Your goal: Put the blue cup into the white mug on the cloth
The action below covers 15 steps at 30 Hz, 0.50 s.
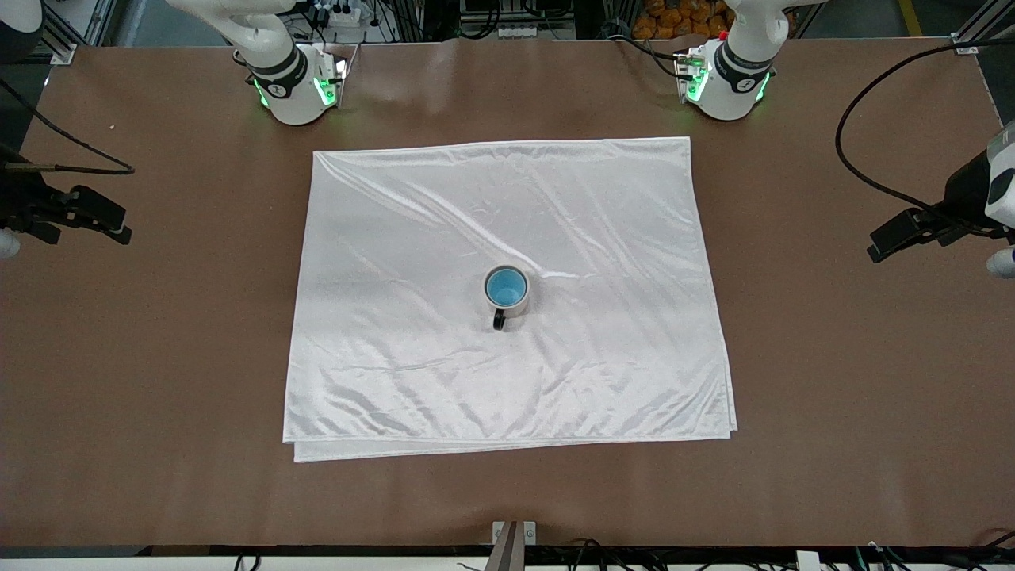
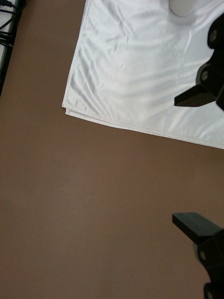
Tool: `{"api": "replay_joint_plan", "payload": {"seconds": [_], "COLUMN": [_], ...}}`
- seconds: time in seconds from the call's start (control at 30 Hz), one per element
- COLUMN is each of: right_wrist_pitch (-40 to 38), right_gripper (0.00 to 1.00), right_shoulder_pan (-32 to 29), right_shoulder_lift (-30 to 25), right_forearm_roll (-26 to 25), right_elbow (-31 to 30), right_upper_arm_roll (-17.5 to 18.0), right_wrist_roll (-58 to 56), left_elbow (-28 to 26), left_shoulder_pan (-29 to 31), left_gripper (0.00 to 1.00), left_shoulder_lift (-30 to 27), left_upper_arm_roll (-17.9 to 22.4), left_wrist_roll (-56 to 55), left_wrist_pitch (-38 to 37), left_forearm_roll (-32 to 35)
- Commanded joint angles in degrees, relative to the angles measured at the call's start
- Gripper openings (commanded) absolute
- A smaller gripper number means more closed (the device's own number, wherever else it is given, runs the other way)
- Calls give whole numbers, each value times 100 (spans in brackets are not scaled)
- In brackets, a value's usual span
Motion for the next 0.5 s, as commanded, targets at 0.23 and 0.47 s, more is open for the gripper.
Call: {"api": "replay_joint_plan", "payload": {"seconds": [0.23,0.47], "right_wrist_pitch": [24,24], "right_gripper": [100,100], "right_shoulder_pan": [-12,-12], "right_shoulder_lift": [-6,-6], "right_forearm_roll": [13,13], "right_elbow": [-17,-17], "right_upper_arm_roll": [-4,-4], "right_wrist_roll": [19,10], "left_elbow": [-92,-92], "left_shoulder_pan": [-309,-318], "left_gripper": [100,100], "left_shoulder_lift": [-105,-87], "left_upper_arm_roll": [386,386], "left_wrist_roll": [322,313], "left_wrist_pitch": [-39,-39], "left_forearm_roll": [-138,-103]}}
